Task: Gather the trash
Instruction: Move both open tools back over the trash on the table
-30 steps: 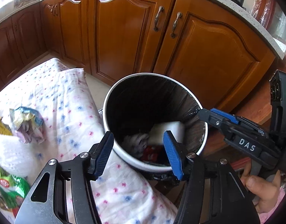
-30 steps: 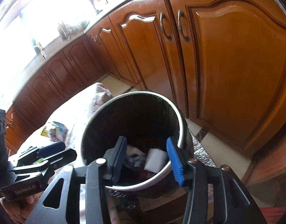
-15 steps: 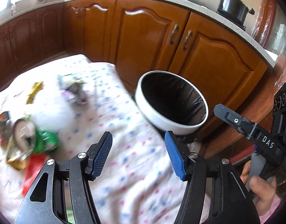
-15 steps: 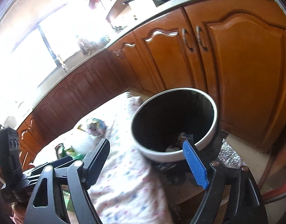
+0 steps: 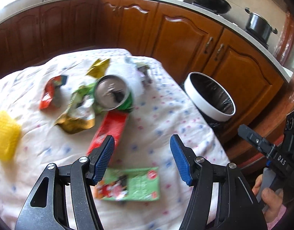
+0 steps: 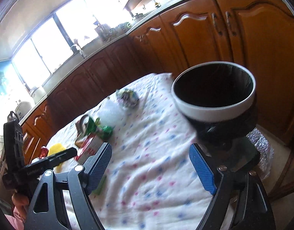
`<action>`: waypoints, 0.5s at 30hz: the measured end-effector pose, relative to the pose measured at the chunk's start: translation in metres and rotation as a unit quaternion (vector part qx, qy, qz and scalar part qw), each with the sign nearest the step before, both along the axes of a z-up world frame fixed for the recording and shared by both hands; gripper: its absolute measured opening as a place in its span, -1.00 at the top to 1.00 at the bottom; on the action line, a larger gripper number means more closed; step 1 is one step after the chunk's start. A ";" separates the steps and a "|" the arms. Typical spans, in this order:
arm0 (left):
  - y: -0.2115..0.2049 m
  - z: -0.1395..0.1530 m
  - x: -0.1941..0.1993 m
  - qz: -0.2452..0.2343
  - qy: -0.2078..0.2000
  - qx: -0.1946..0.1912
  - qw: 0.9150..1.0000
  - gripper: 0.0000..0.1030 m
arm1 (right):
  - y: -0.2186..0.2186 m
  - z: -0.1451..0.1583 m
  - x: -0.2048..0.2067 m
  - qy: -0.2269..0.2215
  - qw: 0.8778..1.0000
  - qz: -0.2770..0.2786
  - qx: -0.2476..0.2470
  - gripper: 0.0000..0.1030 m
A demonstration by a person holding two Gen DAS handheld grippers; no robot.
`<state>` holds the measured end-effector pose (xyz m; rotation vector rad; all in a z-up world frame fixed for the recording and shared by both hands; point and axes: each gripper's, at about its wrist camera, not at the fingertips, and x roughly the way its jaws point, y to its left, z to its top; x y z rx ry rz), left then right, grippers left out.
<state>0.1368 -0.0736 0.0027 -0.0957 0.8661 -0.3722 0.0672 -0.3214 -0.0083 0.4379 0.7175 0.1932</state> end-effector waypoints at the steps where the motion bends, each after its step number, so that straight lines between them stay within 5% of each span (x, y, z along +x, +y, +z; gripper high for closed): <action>1: 0.006 0.000 -0.001 0.005 0.001 0.000 1.000 -0.18 | 0.005 -0.002 0.000 0.002 1.000 0.006 -0.001 -0.64; 15: 0.073 -0.010 0.000 0.074 0.010 -0.010 0.997 -0.18 | 0.070 -0.006 0.013 0.002 0.998 0.063 -0.006 -0.64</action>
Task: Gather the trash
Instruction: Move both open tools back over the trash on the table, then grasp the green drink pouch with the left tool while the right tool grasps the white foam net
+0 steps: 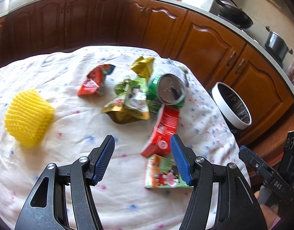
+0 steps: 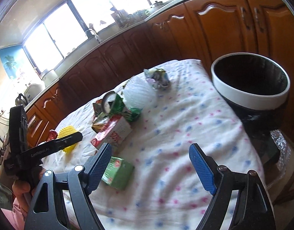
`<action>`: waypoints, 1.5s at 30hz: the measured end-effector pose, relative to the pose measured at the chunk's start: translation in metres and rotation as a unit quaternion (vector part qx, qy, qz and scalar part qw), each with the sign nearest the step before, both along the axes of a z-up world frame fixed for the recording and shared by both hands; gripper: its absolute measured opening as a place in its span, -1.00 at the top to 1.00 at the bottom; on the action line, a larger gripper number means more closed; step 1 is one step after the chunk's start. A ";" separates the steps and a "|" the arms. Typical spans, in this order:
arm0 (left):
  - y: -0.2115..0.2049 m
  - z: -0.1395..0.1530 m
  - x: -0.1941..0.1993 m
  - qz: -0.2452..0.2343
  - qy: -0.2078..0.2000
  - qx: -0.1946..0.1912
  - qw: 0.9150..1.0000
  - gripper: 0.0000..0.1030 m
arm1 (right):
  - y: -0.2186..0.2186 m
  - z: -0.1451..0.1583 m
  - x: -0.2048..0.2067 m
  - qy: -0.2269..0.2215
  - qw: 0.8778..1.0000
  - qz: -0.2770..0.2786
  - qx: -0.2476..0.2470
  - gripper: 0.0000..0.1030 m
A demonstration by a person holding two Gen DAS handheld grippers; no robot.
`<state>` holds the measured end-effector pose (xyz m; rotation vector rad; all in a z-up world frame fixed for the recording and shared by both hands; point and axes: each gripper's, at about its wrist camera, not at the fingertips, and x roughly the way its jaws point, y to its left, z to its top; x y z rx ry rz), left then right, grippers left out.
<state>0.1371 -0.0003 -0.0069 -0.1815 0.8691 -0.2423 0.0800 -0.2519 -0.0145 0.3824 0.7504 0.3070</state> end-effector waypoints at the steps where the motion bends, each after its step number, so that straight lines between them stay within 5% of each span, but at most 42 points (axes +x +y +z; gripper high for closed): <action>1: 0.002 0.000 0.001 0.003 0.000 0.000 1.000 -0.18 | 0.004 0.000 0.003 -0.001 1.000 0.003 0.000 -0.64; 12: 0.013 -0.010 0.023 0.023 0.011 0.005 1.000 -0.18 | 0.010 -0.004 0.055 0.005 1.000 -0.012 0.028 -0.62; 22: 0.011 -0.012 0.067 0.023 0.016 0.013 1.000 -0.18 | 0.017 -0.004 0.121 0.025 0.999 0.012 0.021 -0.04; 26: 0.008 -0.013 0.087 0.017 0.021 0.024 0.999 -0.18 | 0.026 -0.006 0.143 0.031 0.999 0.030 0.014 0.00; 31: 0.004 -0.022 0.105 0.001 0.035 0.033 0.999 0.13 | 0.038 -0.017 0.166 0.046 0.998 0.047 0.003 0.05; 37: -0.005 -0.035 0.115 -0.017 0.053 0.035 0.998 0.77 | 0.044 -0.027 0.175 0.052 0.997 0.058 -0.011 0.65; 45: -0.005 -0.027 0.109 -0.015 0.027 0.030 0.999 0.90 | 0.032 -0.010 0.150 0.024 0.998 0.051 -0.006 0.73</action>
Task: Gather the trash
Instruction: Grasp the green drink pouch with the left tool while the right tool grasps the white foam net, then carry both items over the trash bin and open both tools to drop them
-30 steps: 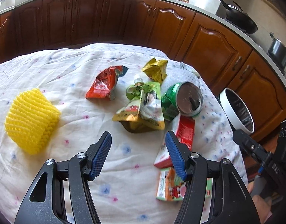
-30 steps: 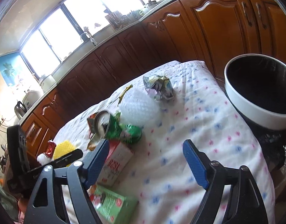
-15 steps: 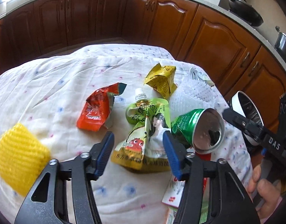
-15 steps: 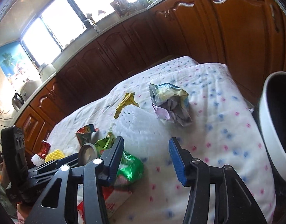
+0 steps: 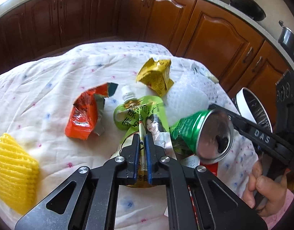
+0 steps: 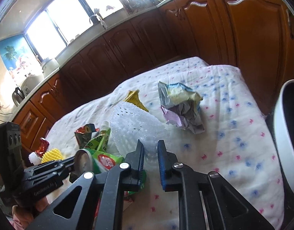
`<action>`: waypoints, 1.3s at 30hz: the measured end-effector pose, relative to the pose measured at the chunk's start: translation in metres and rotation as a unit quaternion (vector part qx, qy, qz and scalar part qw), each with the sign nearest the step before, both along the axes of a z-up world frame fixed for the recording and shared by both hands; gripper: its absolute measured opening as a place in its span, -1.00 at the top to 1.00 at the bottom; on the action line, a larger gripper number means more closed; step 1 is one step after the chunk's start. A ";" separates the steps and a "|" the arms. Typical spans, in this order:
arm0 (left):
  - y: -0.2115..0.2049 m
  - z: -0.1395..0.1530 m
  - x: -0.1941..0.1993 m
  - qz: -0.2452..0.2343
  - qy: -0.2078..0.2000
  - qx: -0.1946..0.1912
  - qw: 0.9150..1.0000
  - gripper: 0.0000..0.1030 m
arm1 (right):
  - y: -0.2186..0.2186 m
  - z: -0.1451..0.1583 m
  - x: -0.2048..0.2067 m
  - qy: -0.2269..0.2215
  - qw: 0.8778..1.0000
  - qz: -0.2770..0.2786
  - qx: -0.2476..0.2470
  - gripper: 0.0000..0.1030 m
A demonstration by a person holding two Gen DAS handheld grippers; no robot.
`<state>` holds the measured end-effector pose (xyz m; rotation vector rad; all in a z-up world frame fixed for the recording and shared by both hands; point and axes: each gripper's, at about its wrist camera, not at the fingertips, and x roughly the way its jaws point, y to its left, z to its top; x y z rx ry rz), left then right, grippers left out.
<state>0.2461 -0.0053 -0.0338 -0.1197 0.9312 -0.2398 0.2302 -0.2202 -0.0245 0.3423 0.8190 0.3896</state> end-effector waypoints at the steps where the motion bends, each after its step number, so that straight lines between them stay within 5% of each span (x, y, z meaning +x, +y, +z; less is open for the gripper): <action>1: 0.001 0.003 -0.002 0.002 -0.005 -0.001 1.000 0.90 | -0.003 0.003 -0.004 -0.004 1.000 -0.003 0.003 0.73; 11: 0.002 0.051 -0.022 0.015 -0.070 -0.001 0.997 0.91 | -0.039 0.029 -0.042 -0.037 0.998 -0.038 0.014 0.73; 20: -0.033 0.086 -0.042 -0.033 -0.111 -0.014 0.993 0.91 | -0.084 0.037 -0.068 -0.046 0.995 -0.089 0.004 0.73; 39: -0.169 0.064 -0.051 -0.142 -0.083 -0.005 0.986 0.92 | -0.184 0.030 -0.102 -0.037 0.983 -0.181 -0.010 0.73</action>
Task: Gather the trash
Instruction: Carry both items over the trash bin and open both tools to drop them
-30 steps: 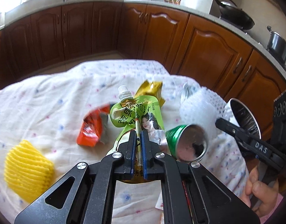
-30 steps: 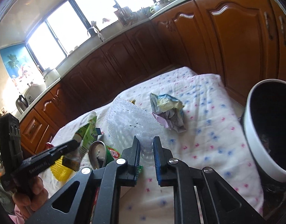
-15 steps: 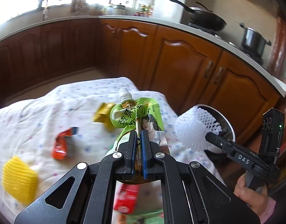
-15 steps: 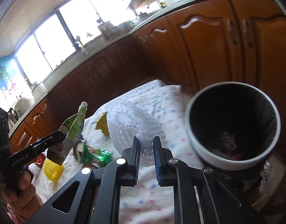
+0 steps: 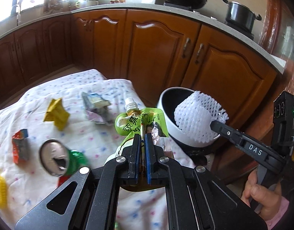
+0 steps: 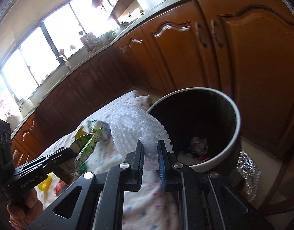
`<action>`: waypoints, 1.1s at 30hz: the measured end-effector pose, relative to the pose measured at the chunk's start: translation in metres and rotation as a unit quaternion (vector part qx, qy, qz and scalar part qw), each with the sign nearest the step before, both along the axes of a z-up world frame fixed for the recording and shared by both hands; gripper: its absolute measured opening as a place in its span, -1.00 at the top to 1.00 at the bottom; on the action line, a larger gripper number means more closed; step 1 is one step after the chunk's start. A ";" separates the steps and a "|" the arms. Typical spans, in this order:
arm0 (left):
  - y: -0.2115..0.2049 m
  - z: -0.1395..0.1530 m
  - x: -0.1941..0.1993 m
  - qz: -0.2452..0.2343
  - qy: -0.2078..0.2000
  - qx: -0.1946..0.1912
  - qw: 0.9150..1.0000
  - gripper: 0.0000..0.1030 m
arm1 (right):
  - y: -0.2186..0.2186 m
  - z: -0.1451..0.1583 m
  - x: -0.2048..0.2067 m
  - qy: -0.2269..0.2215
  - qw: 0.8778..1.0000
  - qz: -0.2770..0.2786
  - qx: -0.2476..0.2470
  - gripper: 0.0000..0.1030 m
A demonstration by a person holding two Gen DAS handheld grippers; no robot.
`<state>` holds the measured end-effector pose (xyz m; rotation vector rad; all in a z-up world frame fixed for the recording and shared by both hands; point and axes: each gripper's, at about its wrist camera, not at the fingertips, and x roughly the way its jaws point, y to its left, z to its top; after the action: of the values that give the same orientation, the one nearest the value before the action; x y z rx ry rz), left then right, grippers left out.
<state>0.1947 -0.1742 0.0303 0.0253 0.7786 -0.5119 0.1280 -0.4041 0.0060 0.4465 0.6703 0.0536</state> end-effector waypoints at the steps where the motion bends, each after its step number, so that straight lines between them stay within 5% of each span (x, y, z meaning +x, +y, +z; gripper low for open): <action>1: -0.004 0.000 0.000 -0.002 0.000 0.000 1.000 0.92 | -0.005 0.000 0.000 0.001 1.000 -0.004 -0.001 0.73; 16: -0.083 0.005 0.013 -0.049 -0.008 0.002 0.999 0.92 | -0.058 -0.015 0.013 0.036 0.998 -0.051 -0.018 0.73; 27: -0.124 -0.019 0.038 -0.056 0.020 0.017 0.998 0.92 | -0.067 -0.026 0.033 0.065 0.996 -0.051 -0.030 0.72; 33: -0.137 -0.029 0.051 -0.059 0.039 0.024 0.997 0.92 | -0.070 -0.031 0.042 0.076 0.996 -0.052 -0.019 0.55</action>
<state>0.2456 -0.3116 0.0018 0.0957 0.8695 -0.6085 0.1705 -0.4745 -0.0248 0.4519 0.7956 -0.0921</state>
